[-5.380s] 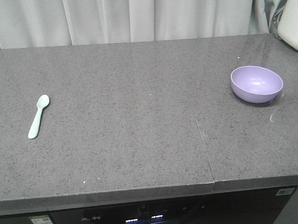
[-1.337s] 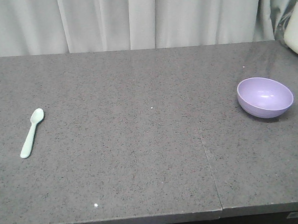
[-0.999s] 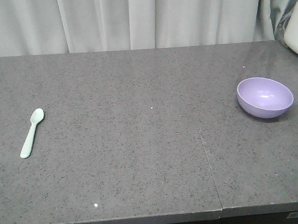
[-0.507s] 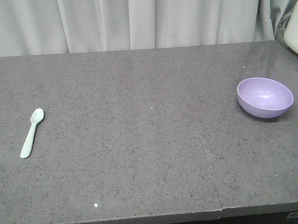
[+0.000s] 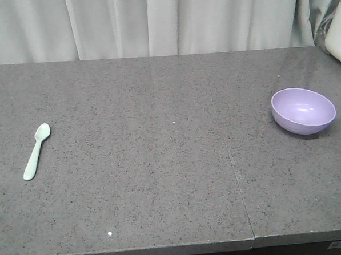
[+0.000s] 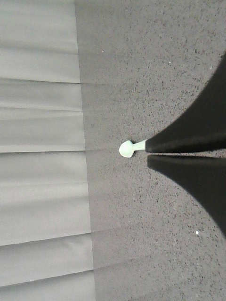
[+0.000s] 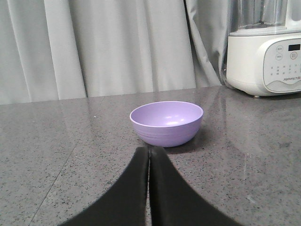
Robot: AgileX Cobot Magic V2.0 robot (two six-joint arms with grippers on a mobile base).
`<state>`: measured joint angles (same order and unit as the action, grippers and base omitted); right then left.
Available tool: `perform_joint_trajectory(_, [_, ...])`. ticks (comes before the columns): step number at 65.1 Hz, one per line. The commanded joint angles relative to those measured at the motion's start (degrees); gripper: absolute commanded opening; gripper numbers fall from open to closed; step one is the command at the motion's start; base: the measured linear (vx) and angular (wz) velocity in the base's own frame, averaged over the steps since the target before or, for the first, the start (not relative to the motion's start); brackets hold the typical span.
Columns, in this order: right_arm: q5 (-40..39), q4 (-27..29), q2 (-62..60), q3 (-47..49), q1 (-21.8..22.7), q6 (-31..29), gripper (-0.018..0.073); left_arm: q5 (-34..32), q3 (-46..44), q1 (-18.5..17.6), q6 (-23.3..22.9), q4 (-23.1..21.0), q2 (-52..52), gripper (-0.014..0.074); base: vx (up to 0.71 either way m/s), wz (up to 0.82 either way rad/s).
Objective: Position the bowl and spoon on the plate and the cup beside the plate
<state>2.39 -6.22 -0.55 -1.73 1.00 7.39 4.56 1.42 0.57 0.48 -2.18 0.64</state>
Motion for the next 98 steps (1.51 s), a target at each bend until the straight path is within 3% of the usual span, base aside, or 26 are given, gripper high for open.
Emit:
perform_joint_trajectory(1, [-4.2,-0.6,-0.8,-0.8,0.4,-0.3,-0.0002,-3.9,1.8,0.1,-0.5,-0.1,1.0,-0.0006,0.00,0.00])
perform_joint_trajectory(98, [-4.2,-0.6,-0.8,-0.8,0.4,-0.3,-0.0002,-3.9,1.8,0.1,-0.5,-0.1,1.0,-0.0006,0.00,0.00])
